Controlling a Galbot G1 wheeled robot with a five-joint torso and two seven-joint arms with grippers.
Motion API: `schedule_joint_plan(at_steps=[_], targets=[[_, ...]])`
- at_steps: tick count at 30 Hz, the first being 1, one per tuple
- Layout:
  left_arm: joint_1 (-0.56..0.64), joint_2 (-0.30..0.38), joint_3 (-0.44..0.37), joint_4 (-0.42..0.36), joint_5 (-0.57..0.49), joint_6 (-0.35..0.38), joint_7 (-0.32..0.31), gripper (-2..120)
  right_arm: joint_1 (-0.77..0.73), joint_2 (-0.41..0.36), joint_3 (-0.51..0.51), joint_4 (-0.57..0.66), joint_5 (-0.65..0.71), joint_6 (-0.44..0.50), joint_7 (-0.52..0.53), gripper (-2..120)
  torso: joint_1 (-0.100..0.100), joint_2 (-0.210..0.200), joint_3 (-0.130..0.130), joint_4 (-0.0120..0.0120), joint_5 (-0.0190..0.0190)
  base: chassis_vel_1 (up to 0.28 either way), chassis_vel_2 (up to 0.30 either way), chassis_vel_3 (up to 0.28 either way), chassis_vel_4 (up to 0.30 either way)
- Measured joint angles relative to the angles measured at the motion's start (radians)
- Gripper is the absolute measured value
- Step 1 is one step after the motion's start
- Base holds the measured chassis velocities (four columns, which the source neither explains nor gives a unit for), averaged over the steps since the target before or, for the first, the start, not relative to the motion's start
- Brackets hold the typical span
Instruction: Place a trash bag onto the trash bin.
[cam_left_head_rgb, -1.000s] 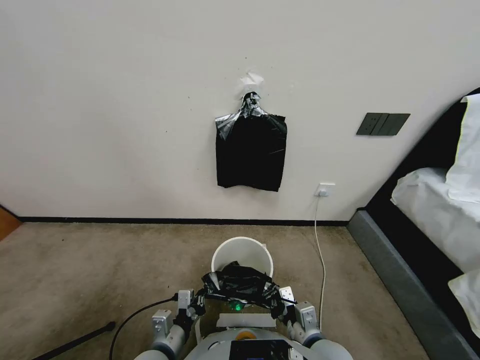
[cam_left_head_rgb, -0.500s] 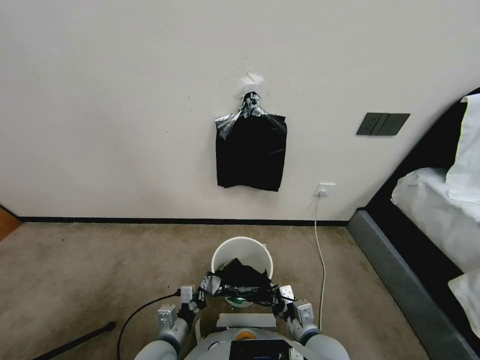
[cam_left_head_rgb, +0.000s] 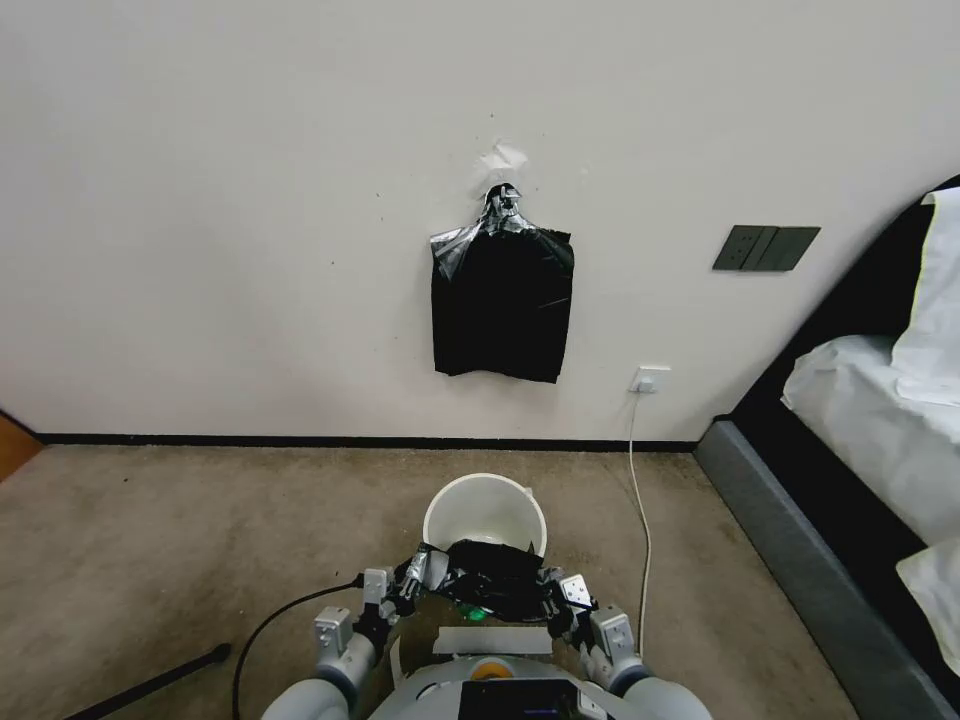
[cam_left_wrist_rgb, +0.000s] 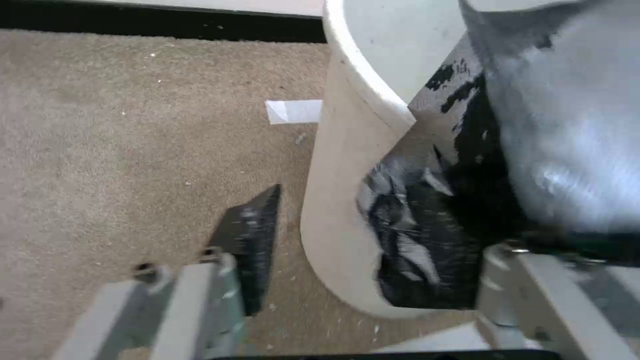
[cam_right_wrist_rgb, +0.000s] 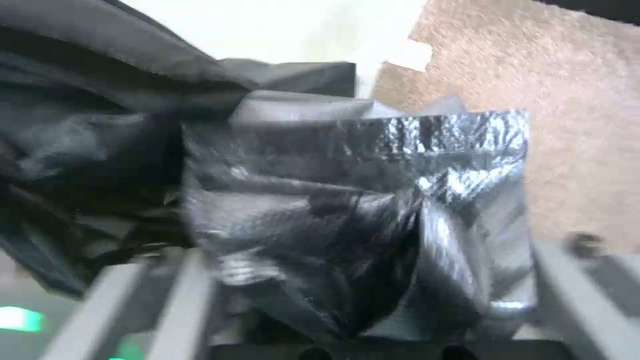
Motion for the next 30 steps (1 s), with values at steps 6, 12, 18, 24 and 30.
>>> schedule_joint_plan(at_steps=[6, 12, 18, 24, 30], targets=[[0.004, 0.002, -0.103, 0.041, 0.102, -0.056, 0.2, 80, 0.014, -0.006, 0.015, -0.014, -0.009, 0.031, -0.069, 82, 0.0, 0.0, 0.0, 0.0001, 0.0002, 0.0, 0.0, 0.0, 0.0], [-0.007, -0.008, -0.161, 0.079, 0.137, -0.148, 0.397, 97, 0.022, -0.005, 0.017, -0.014, -0.043, 0.037, -0.098, 97, 0.0, 0.0, 0.0, 0.0, 0.0001, 0.0, 0.0, 0.0, 0.0], [-0.04, -0.009, -0.282, 0.13, 0.135, -0.197, 0.746, 100, -0.002, -0.02, 0.024, 0.043, -0.045, 0.017, -0.13, 100, 0.0, 0.0, 0.0, 0.0, 0.0, 0.0, 0.0, 0.0, 0.0], [-0.061, -0.014, -0.352, 0.169, 0.089, -0.22, 0.844, 100, -0.016, -0.005, 0.027, 0.065, -0.112, 0.044, -0.171, 100, 0.0, 0.0, 0.0, 0.0001, 0.0, 0.0, 0.0, 0.0, 0.0], [-0.113, -0.024, -0.446, 0.243, -0.006, -0.252, 1.039, 100, -0.049, -0.002, 0.053, 0.09, -0.145, 0.114, -0.249, 100, 0.0, 0.0, 0.0, 0.0, 0.0, 0.0, 0.0, 0.0, 0.0]])
